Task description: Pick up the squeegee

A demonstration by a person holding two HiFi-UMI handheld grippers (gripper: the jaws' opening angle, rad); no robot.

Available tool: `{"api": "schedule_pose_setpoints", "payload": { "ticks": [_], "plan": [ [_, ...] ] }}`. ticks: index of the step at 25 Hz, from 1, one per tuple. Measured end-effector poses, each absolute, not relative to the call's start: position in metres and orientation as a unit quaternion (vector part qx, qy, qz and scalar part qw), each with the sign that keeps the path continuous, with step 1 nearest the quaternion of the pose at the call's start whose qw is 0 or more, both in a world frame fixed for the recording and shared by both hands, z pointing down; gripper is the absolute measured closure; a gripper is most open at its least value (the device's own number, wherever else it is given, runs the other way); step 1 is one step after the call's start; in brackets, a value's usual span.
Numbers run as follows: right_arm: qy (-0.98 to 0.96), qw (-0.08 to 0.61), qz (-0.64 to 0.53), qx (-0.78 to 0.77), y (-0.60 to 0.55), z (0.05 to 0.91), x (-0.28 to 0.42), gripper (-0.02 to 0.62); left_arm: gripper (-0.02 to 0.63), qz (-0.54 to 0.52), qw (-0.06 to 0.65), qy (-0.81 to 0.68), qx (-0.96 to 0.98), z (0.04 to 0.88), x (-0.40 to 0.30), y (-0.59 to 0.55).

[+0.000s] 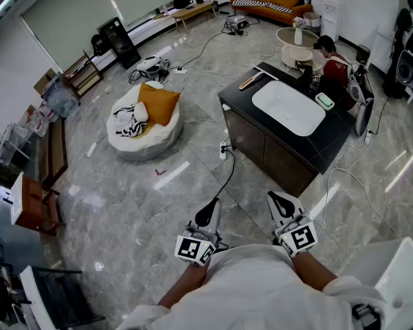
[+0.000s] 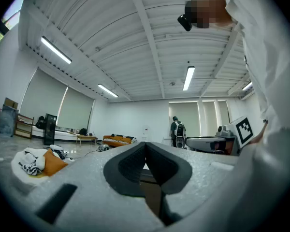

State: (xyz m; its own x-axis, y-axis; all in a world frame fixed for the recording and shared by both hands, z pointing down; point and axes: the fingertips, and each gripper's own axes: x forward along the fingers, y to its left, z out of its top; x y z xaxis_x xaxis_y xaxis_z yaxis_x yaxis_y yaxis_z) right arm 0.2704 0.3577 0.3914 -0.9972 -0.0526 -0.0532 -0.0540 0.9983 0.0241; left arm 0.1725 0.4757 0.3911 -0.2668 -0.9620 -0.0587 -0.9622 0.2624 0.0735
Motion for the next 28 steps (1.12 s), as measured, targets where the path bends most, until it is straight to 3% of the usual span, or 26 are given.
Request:
{"api": "schedule_pose_setpoints", "payload": {
  "ticks": [10,18,28],
  "plan": [
    [0.998,0.003,0.007,-0.066,0.31,0.4,0.293,0.581,0.591,0.035,0.009,0.802,-0.596,0.393,0.184,0.446],
    [0.992,0.037,-0.053,-0.104,0.279,0.399,0.323,0.58,0.591,0.032,-0.016,0.816,-0.577,0.403,0.2,0.441],
    [0.99,0.008,-0.061,-0.129,0.247,0.423,0.324,0.58,0.591,0.019,-0.057,0.828,-0.558,0.43,0.188,0.428]
  ]
}}
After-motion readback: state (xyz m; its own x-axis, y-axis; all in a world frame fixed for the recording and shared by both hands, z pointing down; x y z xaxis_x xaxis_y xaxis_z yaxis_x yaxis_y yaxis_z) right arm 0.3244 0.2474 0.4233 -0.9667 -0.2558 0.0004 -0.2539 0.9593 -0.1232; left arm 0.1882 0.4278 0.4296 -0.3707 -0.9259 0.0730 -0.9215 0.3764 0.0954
